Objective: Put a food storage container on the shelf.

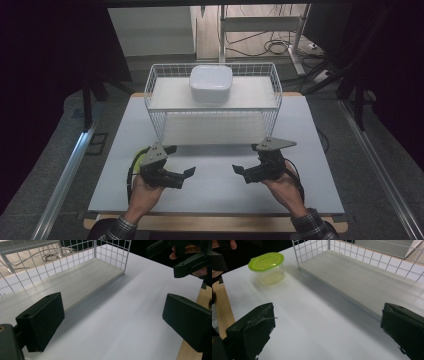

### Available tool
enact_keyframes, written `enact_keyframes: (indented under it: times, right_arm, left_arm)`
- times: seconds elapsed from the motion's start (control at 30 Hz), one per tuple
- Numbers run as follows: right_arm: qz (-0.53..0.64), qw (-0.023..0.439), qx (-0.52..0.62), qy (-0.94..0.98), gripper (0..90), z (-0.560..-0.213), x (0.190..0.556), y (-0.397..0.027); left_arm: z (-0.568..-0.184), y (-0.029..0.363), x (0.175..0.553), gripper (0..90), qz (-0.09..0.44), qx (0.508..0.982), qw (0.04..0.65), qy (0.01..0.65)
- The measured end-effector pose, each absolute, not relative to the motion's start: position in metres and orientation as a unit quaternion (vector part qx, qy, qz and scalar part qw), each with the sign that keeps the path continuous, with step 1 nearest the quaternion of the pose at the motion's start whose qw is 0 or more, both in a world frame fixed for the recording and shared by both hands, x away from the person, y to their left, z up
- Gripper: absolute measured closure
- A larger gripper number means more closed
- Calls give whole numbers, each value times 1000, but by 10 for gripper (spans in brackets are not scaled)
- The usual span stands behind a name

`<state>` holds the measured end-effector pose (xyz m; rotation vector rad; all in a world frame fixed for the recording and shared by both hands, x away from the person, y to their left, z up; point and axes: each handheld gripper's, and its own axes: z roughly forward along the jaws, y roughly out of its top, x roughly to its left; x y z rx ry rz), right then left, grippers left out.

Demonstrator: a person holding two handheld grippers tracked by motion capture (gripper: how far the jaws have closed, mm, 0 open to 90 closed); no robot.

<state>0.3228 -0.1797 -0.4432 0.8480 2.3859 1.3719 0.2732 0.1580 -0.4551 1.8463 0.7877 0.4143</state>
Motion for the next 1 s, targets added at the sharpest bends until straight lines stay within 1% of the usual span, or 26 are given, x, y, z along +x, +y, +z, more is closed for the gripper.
enact_keyframes:
  times: [0.4, 0.63, 0.83, 1.0]
  right_arm:
    - [457, 140, 303, 825, 0, -464, 306, -191]
    - [441, 140, 304, 833, 0, -480, 298, -193]
    - [431, 137, 306, 838, 0, -490, 296, -197]
    - [420, 129, 311, 843, 0, -497, 297, -200]
  left_arm:
    - [-488, 152, 258, 36, 170, 779, 506, 328]
    - [-501, 143, 248, 32, 176, 796, 484, 318]
    - [-510, 137, 247, 29, 175, 815, 458, 309]
    - [-513, 136, 249, 28, 169, 818, 452, 312]
